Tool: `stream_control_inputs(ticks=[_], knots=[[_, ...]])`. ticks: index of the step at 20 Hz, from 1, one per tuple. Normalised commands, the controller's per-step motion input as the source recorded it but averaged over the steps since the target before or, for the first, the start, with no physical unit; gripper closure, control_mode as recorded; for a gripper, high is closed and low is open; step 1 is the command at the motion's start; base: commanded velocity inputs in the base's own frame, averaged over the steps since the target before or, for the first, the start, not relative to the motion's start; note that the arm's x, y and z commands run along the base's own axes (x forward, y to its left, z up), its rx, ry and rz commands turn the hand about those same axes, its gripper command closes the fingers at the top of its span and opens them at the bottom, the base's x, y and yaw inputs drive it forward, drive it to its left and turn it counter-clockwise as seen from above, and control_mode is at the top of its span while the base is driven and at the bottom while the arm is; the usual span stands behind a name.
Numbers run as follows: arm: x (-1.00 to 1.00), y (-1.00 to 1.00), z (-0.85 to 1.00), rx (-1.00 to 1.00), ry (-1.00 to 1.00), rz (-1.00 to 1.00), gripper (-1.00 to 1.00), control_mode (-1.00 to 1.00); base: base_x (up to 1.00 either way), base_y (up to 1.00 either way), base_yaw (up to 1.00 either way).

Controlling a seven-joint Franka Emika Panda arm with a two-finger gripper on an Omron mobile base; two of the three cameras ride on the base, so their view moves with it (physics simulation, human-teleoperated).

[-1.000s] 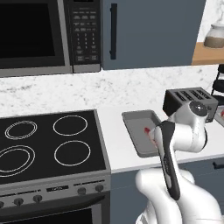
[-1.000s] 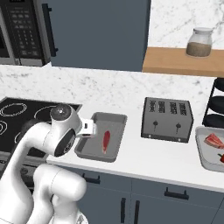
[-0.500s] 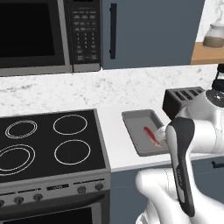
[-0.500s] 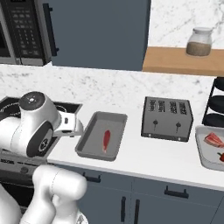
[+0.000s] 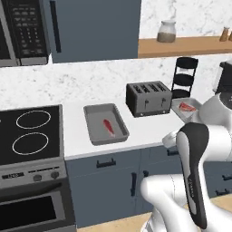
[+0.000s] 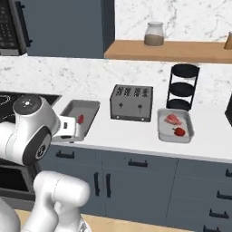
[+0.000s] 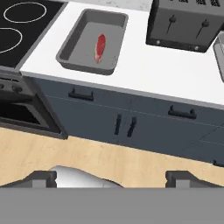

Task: Place one bell pepper and one steak in each tupperware on the nearby counter, to pack two identical lunches.

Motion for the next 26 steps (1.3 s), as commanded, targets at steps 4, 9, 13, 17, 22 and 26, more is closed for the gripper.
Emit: stream_control_inputs(ticks=[4, 9, 13, 17, 22, 26], knots=[[0.0, 0.0, 0.0, 0.0, 0.0, 0.0, -1.0, 1.0, -0.03, -1.0, -0.13], [0.0, 0.0, 0.0, 0.0, 0.0, 0.0, -1.0, 1.0, -0.47, -1.0, -0.09], [0.0, 0.0, 0.0, 0.0, 0.0, 0.0, -1.0, 1.0, -0.72, -1.0, -0.08], [0.0, 0.0, 0.0, 0.0, 0.0, 0.0, -1.0, 1.0, -0.33, -1.0, -0.08], [0.0, 0.0, 0.0, 0.0, 0.0, 0.0, -1.0, 1.0, 0.2, -1.0, -0.01], [0.0, 0.0, 0.0, 0.0, 0.0, 0.0, -1.0, 1.0, 0.51, -1.0, 0.0]])
